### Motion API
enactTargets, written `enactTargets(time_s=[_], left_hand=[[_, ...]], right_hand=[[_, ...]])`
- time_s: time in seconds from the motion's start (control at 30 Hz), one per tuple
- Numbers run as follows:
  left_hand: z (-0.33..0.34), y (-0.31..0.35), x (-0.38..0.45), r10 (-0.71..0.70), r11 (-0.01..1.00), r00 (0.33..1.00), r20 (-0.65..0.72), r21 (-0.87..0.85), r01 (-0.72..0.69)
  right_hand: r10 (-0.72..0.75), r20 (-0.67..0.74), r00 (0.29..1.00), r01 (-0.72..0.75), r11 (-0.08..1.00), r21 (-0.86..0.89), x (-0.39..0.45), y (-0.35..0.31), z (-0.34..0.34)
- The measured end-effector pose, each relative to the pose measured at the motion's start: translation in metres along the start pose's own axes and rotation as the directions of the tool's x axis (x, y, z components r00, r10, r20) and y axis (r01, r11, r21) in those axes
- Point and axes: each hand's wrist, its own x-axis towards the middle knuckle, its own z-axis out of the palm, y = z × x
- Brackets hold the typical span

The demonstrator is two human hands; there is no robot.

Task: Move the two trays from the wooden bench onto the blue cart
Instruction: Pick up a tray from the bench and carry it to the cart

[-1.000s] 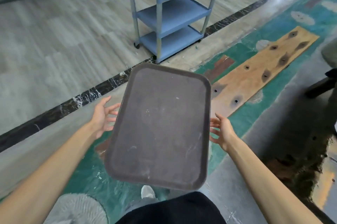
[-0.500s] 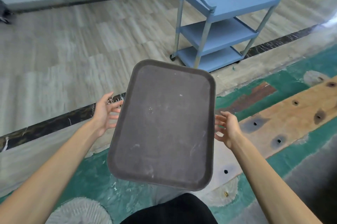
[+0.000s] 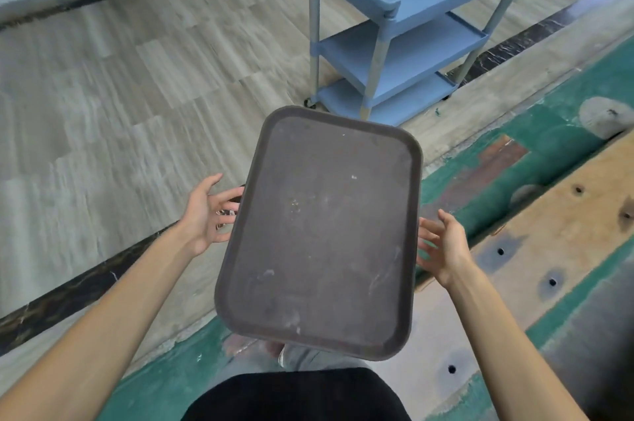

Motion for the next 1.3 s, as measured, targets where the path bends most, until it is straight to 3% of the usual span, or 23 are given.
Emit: enactTargets(time_s=[0.57, 1.0, 1.3], left_hand=[[0.208, 0.141, 0.156, -0.128, 0.955, 0.951, 0.282, 0.295, 0.041], [0.387, 0.262, 0.308, -0.127, 0.961, 0.921, 0.368, 0.276, 0.022], [0.433, 0.369, 0.349, -0.041, 0.978, 0.914, 0.404, 0.204, -0.047]], right_hand=[[0.036, -0.228, 0.973, 0.046, 0.938, 0.342, 0.056, -0.121, -0.088], [-0.031, -0.356, 0.934, 0.129, 0.958, 0.256, 0.185, -0.325, -0.125], [-0.114, -0.331, 0.937, 0.186, 0.963, 0.196, 0.244, -0.457, -0.104]])
